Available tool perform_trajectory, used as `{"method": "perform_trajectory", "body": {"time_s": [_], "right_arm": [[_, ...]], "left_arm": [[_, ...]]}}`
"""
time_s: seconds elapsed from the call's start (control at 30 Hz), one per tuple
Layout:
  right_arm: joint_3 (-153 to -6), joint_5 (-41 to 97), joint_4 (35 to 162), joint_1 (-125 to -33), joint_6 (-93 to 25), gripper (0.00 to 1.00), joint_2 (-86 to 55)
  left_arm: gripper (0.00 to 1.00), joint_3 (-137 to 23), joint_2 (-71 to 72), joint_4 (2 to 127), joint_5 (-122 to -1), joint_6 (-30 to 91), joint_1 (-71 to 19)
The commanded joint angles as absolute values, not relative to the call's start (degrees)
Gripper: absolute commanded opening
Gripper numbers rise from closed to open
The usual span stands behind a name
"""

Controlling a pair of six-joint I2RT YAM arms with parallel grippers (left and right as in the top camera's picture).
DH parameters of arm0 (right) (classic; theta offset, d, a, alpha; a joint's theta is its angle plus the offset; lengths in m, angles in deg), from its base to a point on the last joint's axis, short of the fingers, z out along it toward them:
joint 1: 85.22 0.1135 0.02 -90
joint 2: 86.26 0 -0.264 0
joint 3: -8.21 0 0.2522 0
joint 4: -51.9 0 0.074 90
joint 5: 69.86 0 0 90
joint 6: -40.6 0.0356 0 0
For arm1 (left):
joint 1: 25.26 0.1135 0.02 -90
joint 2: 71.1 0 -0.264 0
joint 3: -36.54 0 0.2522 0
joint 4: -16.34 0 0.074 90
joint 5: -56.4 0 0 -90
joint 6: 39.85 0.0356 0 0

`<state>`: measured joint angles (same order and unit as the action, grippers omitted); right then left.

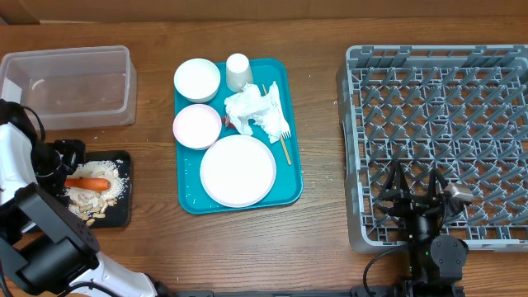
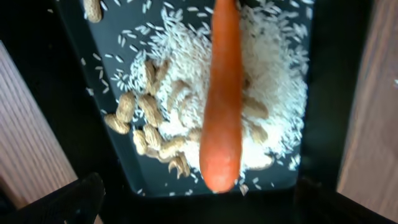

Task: Sort waste into correct bins and load items into the dishwasher rack
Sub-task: 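Move the left gripper back to the white plate on the teal tray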

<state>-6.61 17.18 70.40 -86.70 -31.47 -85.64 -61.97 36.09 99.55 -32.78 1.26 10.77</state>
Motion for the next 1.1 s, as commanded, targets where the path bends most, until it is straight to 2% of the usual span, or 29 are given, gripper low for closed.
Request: {"method": "perform_trajectory", "body": {"time_s": [0.0, 0.2, 0.3, 0.47, 0.7, 0.9, 1.07], "right_arm": [[-6.0, 17.2, 70.1, -86.9, -31.8, 1.00, -86.1], [-6.0, 17.2, 70.1, -86.9, -31.8, 1.00, -86.1], [-6.0, 17.2, 70.1, -86.9, -31.8, 1.00, -86.1], [-6.0, 17.2, 70.1, -86.9, -31.8, 1.00, -86.1], [-6.0, 17.2, 70.1, -86.9, -31.8, 1.00, -86.1], [-6.0, 17.2, 70.1, -86.9, -31.8, 1.00, -86.1], [-6.0, 17.2, 70.1, -86.9, -31.8, 1.00, -86.1]], "left_arm": [[1.00, -66.6, 31.4, 101.6, -34.1, 3.1, 7.7], [1.00, -67.8, 22.1, 104.0, -35.1, 7.3, -0.9], [1.00, -67.8, 17.5, 105.6, -35.1, 11.1, -9.9], [1.00, -67.4, 16.7, 108.4, -34.5, 15.5, -22.8], [1.00, -59.3, 19.1, 108.8, -33.6, 15.4, -38.4], [1.00, -49.9, 21.1, 101.9, -33.6, 15.3, -46.9], [1.00, -45.4, 21.4, 95.7, -32.9, 12.8, -48.5]]}}
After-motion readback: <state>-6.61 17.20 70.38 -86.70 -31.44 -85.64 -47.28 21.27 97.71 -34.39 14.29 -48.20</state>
